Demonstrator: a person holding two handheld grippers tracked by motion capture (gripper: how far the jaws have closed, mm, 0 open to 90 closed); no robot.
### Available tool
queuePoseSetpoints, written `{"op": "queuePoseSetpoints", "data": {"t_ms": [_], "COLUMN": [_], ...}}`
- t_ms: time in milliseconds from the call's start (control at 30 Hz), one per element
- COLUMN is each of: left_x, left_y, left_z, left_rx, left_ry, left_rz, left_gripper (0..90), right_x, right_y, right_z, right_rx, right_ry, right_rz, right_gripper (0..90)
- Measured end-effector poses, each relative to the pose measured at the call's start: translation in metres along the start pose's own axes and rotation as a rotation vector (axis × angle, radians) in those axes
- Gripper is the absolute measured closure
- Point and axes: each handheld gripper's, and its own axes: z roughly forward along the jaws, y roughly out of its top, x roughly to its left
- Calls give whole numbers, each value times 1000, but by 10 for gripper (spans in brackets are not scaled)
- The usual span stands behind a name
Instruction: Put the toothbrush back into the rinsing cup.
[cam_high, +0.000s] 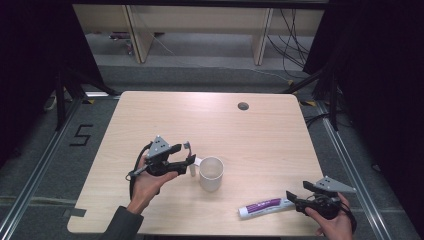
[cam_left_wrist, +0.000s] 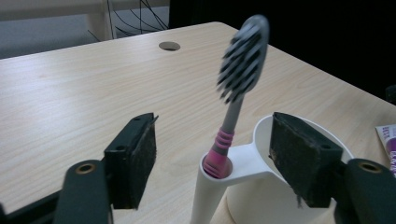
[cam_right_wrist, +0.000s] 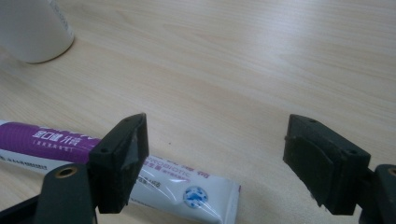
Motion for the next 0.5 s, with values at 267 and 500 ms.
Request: {"op": "queuePoseSetpoints", "data": {"t_ms": [267,500], "left_x": [-6,-10], "left_y": [3,-6], "left_z": [-18,-27], "left_rx": [14,17], "left_ry": [4,-11], "left_rz": [12,3], "left_gripper": [285,284], "right_x": [3,4], "right_y": [-2,-3], "right_z": [-5,-8], "right_rx": [-5,0], "right_ry": [7,13], "right_rz": [-2,3], "right_gripper": [228,228]}}
